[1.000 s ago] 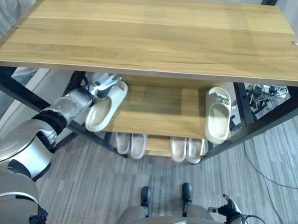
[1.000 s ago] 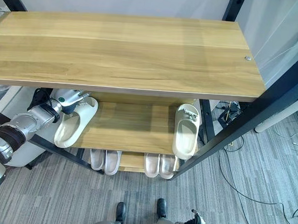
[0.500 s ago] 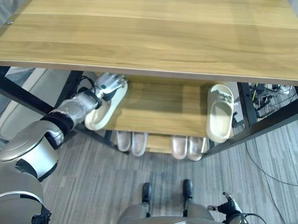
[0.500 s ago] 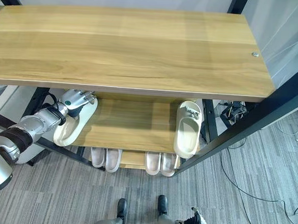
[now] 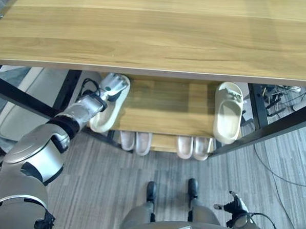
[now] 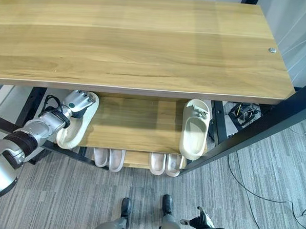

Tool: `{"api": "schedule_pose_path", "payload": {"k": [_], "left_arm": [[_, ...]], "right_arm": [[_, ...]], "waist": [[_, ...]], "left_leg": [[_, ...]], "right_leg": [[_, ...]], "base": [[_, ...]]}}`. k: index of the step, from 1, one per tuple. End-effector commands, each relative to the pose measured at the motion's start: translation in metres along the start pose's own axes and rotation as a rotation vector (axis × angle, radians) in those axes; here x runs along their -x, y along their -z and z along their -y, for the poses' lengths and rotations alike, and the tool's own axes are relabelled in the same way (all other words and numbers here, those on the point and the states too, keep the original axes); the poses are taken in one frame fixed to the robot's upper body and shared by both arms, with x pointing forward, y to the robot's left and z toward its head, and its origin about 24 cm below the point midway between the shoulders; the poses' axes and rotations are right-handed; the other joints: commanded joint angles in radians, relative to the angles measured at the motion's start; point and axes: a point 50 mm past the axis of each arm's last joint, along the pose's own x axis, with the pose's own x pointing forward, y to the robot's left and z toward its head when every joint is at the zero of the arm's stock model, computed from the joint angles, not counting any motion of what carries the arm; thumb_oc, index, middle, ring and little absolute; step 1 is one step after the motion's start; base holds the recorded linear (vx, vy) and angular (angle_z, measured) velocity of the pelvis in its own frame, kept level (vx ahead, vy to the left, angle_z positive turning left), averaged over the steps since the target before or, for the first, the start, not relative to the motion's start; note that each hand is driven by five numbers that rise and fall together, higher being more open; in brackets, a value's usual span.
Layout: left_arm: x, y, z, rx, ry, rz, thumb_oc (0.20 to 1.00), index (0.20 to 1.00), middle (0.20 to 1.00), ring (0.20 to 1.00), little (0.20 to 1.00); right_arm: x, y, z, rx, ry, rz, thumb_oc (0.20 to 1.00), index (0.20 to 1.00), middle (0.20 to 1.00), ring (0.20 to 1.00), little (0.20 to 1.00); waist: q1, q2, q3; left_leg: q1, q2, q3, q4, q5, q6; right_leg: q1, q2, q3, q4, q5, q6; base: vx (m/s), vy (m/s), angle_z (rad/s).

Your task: Arrange the slippers neatly on the shoe rack.

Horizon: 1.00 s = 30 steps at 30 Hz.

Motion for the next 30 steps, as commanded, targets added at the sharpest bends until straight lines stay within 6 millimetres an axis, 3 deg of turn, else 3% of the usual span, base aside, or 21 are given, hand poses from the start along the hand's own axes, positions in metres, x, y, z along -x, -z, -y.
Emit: {"api": "schedule_pose_path", "payload": {"k": [1,12,23,30], "left_arm": [[-0.021,0.035,-0.04,-0.076,-0.151,-0.135,0.2,0.2,0.2,0.2,0.2],[-0.029,0.009,-0.055,-0.04,-0.282,-0.08,0.2,0.2,0.2,0.2,0.2],[-0.053,-0.006,-0.097,0.059,-0.434,-0.12,0.2,0.2,0.2,0.2,0.2],[-0.061,-0.023,-0.113,0.106,-0.48,-0.088,0.2,0.2,0.2,0.2,0.2]], "right_arm": [[-0.01,-0.015,0.031,-0.038,0.112,0.046,1.0,1.0,1.0,1.0,1.0],[-0.011,-0.016,0.03,-0.033,0.126,0.039,1.0,1.0,1.0,1.0,1.0],[-0.012,-0.021,0.034,-0.03,0.153,0.038,1.0,1.0,1.0,1.0,1.0],[-0.013,-0.02,0.036,-0.028,0.161,0.026,1.0,1.0,1.0,1.0,1.0]], "waist": [[0.003,0.045,0.059],[0.001,0.042,0.064],[-0.026,0.045,0.083],[-0.037,0.052,0.09]], "left_leg": [[0.0,-0.002,0.02,0.015,-0.062,-0.012],[-0.01,-0.003,0.019,0.015,-0.064,-0.01],[-0.049,-0.007,0.032,0.019,-0.053,-0.008],[-0.064,-0.012,0.051,0.026,-0.055,-0.004]], "right_leg": [[0.011,-0.002,-0.046,0.08,-0.096,0.094],[-0.003,-0.002,-0.044,0.083,-0.094,0.093],[-0.062,-0.011,-0.026,0.104,-0.08,0.095],[-0.091,-0.017,-0.006,0.116,-0.077,0.097]], "base": [[0.0,0.0,0.0],[0.0,-0.001,0.0],[-0.03,-0.005,0.0],[-0.01,0.005,-0.03]]}}
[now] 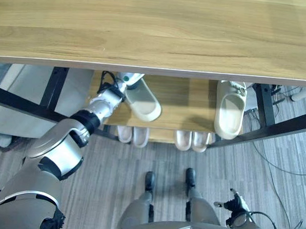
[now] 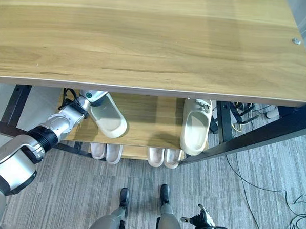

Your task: Arrange the slippers neatly on the shoe rack.

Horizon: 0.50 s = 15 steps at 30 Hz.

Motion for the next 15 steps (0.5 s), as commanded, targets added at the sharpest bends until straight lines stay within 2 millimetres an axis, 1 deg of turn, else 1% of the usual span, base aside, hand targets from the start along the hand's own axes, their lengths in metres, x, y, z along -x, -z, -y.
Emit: {"api": "schedule_pose_path", "payload": {"k": [1,6,9,15], "left_arm": [[-0.043,-0.008,-0.046,0.066,-0.172,-0.01,0.2,0.2,0.2,0.2,0.2],[-0.049,-0.019,-0.056,0.116,-0.214,0.003,0.2,0.2,0.2,0.2,0.2],[-0.049,-0.021,-0.057,0.135,-0.224,0.003,0.2,0.2,0.2,0.2,0.2],[-0.042,-0.033,-0.057,0.225,-0.252,0.011,0.2,0.2,0.2,0.2,0.2]], "right_arm": [[-0.014,-0.017,0.034,-0.029,0.114,0.02,1.0,1.0,1.0,1.0,1.0],[-0.015,-0.017,0.035,-0.026,0.12,0.015,1.0,1.0,1.0,1.0,1.0],[-0.015,-0.016,0.036,-0.03,0.122,0.011,1.0,1.0,1.0,1.0,1.0],[-0.015,-0.015,0.037,-0.048,0.13,-0.004,1.0,1.0,1.0,1.0,1.0]], "waist": [[-0.02,0.078,0.04],[-0.023,0.088,0.043],[-0.022,0.09,0.043],[-0.017,0.095,0.045]], "left_leg": [[-0.011,-0.001,0.038,0.027,-0.061,-0.007],[-0.014,-0.001,0.052,0.034,-0.066,-0.005],[-0.012,-0.001,0.055,0.036,-0.068,-0.004],[-0.006,-0.004,0.06,0.046,-0.076,-0.002]], "right_leg": [[-0.032,-0.01,-0.02,0.118,-0.09,0.083],[-0.043,-0.011,-0.005,0.122,-0.089,0.084],[-0.042,-0.011,-0.001,0.123,-0.09,0.084],[-0.035,-0.011,0.004,0.128,-0.094,0.083]], "base": [[-0.01,-0.004,-0.03],[0.0,-0.006,-0.09],[0.0,-0.017,-0.1],[0.0,-0.003,-0.01]]}}
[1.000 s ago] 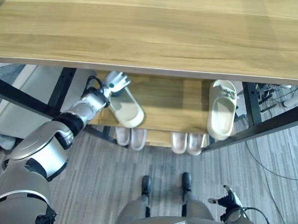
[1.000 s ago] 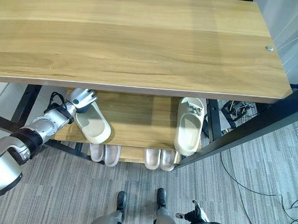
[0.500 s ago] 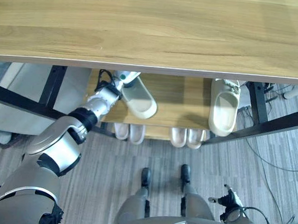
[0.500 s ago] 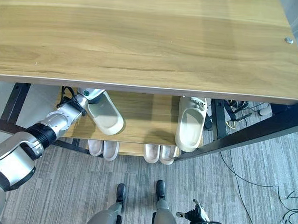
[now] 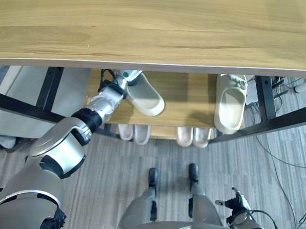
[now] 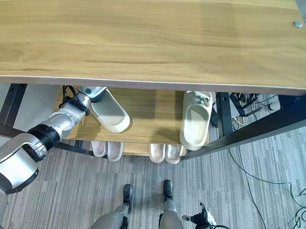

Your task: Arrange the slippers neatly on the shoe rack.

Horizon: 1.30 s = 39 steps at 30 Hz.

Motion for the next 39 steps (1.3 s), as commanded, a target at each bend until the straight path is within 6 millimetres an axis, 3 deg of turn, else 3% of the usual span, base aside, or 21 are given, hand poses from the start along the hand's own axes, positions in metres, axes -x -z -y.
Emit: {"api": "schedule_pose_path", "payload": {"k": [1,17,25,33,39], "left_arm": [[-0.032,-0.043,-0.048,0.186,-0.23,0.092,0.2,0.2,0.2,0.2,0.2],[-0.004,-0.061,-0.024,0.237,-0.151,0.159,0.2,0.2,0.2,0.2,0.2],[-0.015,-0.075,-0.023,0.211,-0.127,0.156,0.2,0.2,0.2,0.2,0.2],[-0.033,-0.089,-0.046,0.251,-0.191,0.174,0.2,0.2,0.2,0.2,0.2],[-0.036,-0.097,-0.052,0.296,-0.202,0.179,0.2,0.2,0.2,0.2,0.2]], "right_arm": [[-0.013,-0.013,0.032,-0.042,0.107,0.008,1.0,1.0,1.0,1.0,1.0],[-0.014,-0.018,0.032,-0.085,0.109,0.005,1.0,1.0,1.0,1.0,1.0],[-0.015,-0.02,0.035,-0.069,0.123,0.021,1.0,1.0,1.0,1.0,1.0],[-0.015,-0.014,0.039,-0.062,0.135,0.004,1.0,1.0,1.0,1.0,1.0],[-0.016,-0.013,0.043,-0.068,0.151,-0.017,1.0,1.0,1.0,1.0,1.0]], "waist": [[-0.035,0.085,0.034],[-0.024,0.073,0.034],[-0.041,0.071,0.032],[-0.058,0.08,0.038],[-0.059,0.093,0.043]], "left_leg": [[0.005,0.0,0.023,0.051,-0.084,-0.006],[-0.011,-0.005,0.007,0.08,-0.095,-0.001],[-0.021,-0.007,0.015,0.07,-0.086,0.001],[-0.035,-0.009,0.033,0.075,-0.088,0.004],[-0.04,-0.009,0.049,0.086,-0.092,0.006]], "right_leg": [[-0.007,-0.008,-0.031,0.13,-0.113,0.075],[0.0,-0.014,-0.045,0.136,-0.114,0.071],[-0.025,-0.017,-0.036,0.137,-0.105,0.072],[-0.059,-0.02,-0.017,0.15,-0.101,0.075],[-0.07,-0.02,-0.001,0.158,-0.102,0.075]], "base": [[0.0,0.0,0.0],[0.0,0.0,0.0],[0.0,0.0,0.0],[-0.01,-0.001,-0.02],[-0.01,-0.011,-0.12]]}}
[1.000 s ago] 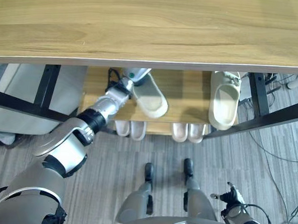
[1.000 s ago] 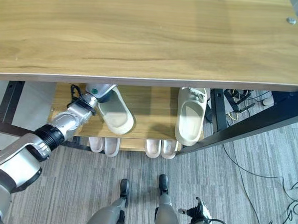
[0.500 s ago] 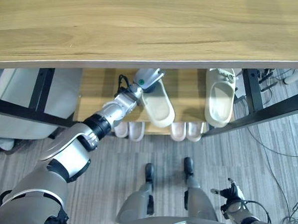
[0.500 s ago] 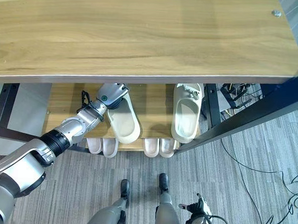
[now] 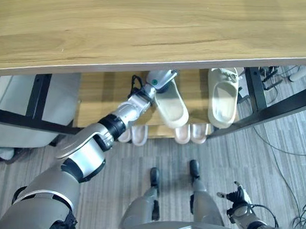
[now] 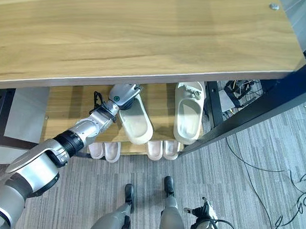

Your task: Arrange the slippers neatly on the shoe rack.

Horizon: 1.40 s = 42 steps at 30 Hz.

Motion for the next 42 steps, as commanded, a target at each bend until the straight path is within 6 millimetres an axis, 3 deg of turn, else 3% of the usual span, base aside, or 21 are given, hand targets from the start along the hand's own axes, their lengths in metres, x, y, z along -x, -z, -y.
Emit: {"api": "schedule_pose_path", "payload": {"k": [1,18,34,35,36,42], "left_arm": [[-0.027,-0.021,-0.015,0.072,-0.048,0.038,0.2,0.2,0.2,0.2,0.2],[-0.029,-0.017,0.001,-0.005,0.059,-0.011,0.2,0.2,0.2,0.2,0.2],[-0.041,-0.001,-0.012,-0.081,0.016,-0.032,0.2,0.2,0.2,0.2,0.2],[-0.04,0.0,-0.012,-0.081,0.015,-0.036,0.47,0.47,0.47,0.47,0.47],[-0.041,0.003,-0.014,-0.085,0.006,-0.041,1.0,1.0,1.0,1.0,1.0],[-0.039,0.009,-0.018,-0.031,-0.038,-0.091,1.0,1.0,1.0,1.0,1.0]], "right_arm": [[-0.012,-0.003,0.033,-0.01,0.107,-0.014,1.0,1.0,1.0,1.0,1.0],[-0.014,0.004,0.044,-0.006,0.158,-0.041,1.0,1.0,1.0,1.0,1.0],[-0.013,0.005,0.043,-0.013,0.165,-0.039,1.0,1.0,1.0,1.0,1.0],[-0.013,0.004,0.043,-0.016,0.163,-0.034,1.0,1.0,1.0,1.0,1.0],[-0.013,0.003,0.043,-0.016,0.163,-0.031,1.0,1.0,1.0,1.0,1.0],[-0.013,0.002,0.04,-0.027,0.149,-0.026,1.0,1.0,1.0,1.0,1.0]], "waist": [[-0.006,0.072,0.032],[-0.036,0.101,0.031],[-0.047,0.099,0.022],[-0.047,0.097,0.02],[-0.046,0.095,0.019],[-0.039,0.09,0.017]], "left_leg": [[-0.059,0.0,0.011,0.086,-0.086,-0.003],[-0.107,-0.002,0.04,0.089,-0.076,-0.005],[-0.151,0.002,0.036,0.096,-0.076,-0.007],[-0.153,0.003,0.035,0.096,-0.074,-0.007],[-0.158,0.003,0.033,0.096,-0.07,-0.007],[-0.161,0.001,0.019,0.104,-0.069,-0.009]], "right_leg": [[-0.072,-0.015,-0.036,0.158,-0.111,0.068],[-0.139,-0.011,-0.012,0.168,-0.097,0.067],[-0.184,-0.002,-0.011,0.17,-0.089,0.065],[-0.186,-0.003,-0.013,0.17,-0.088,0.065],[-0.188,-0.003,-0.014,0.168,-0.082,0.065],[-0.183,-0.003,-0.024,0.172,-0.086,0.063]], "base": [[-0.01,-0.023,-0.13],[0.0,-0.006,-0.04],[0.0,-0.005,-0.02],[0.0,0.0,0.0],[0.0,0.0,0.0],[0.0,-0.017,0.0]]}}
